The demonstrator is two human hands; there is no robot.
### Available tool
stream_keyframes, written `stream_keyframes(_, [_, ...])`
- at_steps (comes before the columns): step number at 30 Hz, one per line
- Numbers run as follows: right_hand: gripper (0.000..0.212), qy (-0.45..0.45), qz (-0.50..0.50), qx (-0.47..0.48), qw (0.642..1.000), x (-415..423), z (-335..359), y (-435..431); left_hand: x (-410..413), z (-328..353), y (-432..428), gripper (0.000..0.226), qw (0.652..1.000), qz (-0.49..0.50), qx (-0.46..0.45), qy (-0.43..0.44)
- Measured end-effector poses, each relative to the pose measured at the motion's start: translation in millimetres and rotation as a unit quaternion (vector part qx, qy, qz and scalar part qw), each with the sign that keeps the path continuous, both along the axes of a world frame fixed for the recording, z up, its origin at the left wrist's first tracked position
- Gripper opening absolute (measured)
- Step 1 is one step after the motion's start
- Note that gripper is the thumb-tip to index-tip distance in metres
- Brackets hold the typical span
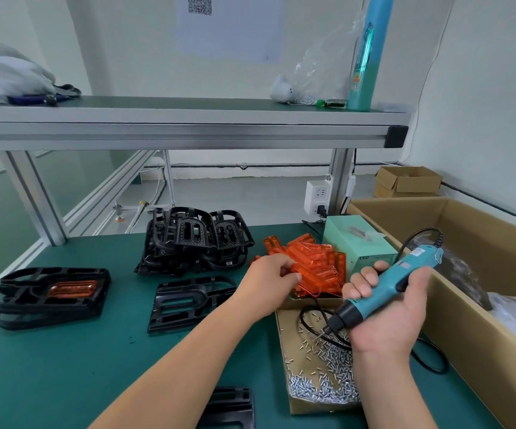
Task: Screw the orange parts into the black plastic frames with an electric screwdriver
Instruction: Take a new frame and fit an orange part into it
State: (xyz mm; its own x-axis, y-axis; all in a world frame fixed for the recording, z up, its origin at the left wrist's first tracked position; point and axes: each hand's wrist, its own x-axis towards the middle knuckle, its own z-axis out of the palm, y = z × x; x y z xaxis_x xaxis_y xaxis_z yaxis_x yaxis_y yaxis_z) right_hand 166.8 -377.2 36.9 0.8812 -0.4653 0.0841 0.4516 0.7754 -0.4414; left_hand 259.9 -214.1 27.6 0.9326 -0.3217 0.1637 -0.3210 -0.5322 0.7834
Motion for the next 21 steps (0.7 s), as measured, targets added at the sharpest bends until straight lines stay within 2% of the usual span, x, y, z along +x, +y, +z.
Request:
stream_keyframes(4, [0.055, -0.003, 0.007, -0.009, 1.000, -1.3, 1.6, 2.7, -27.6, 10.6, 41.5, 0.033, 0.989, 0.004, -0.141, 0.039])
stream_keyframes(6, [0.055, -0.006, 0.010, -0.018, 1.000, -1.7, 2.1, 4.9, -45.9, 12.6, 69.2, 0.037, 0.983, 0.001, -0.178, 0.050])
stream_keyframes(13, [0.055, -0.018, 0.057, -0.063, 0.996, -6.0, 6.5, 23.8, -101.9, 12.0, 153.1, 0.049, 0.981, 0.001, -0.180, 0.070])
stream_keyframes(21, [0.057, -0.023, 0.103, -0.109, 0.988, -9.3, 4.3, 44.1, -127.3, -2.3, 181.5, 0.050, 0.977, -0.004, -0.190, 0.096])
